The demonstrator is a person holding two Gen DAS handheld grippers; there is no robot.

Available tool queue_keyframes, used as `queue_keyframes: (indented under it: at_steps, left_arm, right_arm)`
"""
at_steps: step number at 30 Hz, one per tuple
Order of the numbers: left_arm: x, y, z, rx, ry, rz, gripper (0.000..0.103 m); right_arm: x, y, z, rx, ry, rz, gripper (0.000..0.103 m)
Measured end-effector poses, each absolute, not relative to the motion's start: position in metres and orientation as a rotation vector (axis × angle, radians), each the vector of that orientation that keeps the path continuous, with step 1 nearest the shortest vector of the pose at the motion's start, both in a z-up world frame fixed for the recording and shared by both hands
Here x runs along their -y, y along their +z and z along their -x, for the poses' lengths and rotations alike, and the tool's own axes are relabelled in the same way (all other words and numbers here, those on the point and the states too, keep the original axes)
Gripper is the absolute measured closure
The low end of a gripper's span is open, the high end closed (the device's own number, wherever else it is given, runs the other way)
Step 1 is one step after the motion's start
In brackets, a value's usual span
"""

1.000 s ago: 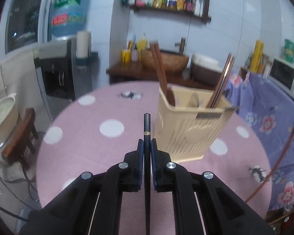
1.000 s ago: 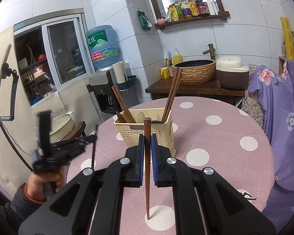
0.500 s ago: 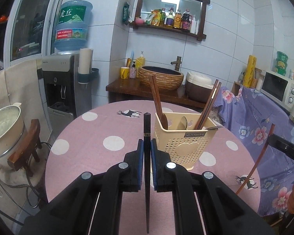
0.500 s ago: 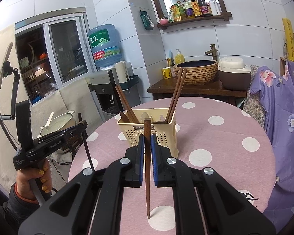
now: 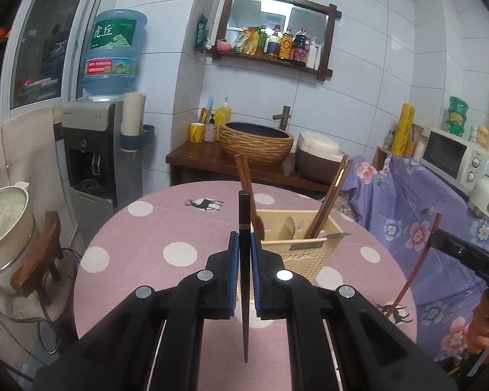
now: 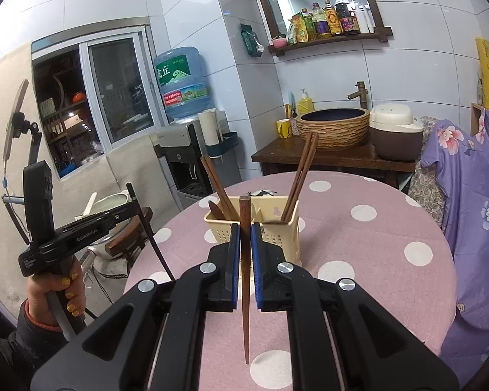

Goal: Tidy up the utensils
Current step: 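Lower the black and brown chopsticks into the holder and open both grippers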

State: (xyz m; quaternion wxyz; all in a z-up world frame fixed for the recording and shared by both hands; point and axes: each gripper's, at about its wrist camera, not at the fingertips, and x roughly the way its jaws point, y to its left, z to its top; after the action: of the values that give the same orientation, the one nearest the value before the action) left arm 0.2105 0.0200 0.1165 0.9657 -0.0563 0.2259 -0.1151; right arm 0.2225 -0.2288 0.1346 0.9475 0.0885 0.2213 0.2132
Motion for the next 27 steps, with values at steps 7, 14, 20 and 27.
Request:
queue_keyframes:
  at_steps: [7,14,20,27]
  left_arm:
    - [-0.011,0.183,-0.226,-0.395,-0.271,0.128,0.095]
    - [0.013,0.246,-0.264,-0.290,-0.246,0.145,0.095]
    - [0.033,0.233,-0.299,-0.299,-0.209,0.139,0.095]
    - [0.034,0.176,-0.321,-0.404,-0.195,0.140,0.095]
  right_arm:
    - [0.226,0.207,-0.231,-0.322,0.433,-0.159,0.095]
    - [0.201,0.283,-0.263,-0.151,0.333,-0.090,0.095]
    - [0.184,0.265,-0.304,-0.154,0.263,-0.059,0.095]
    - [0.176,0.203,-0.348,-0.296,0.252,-0.095,0.095]
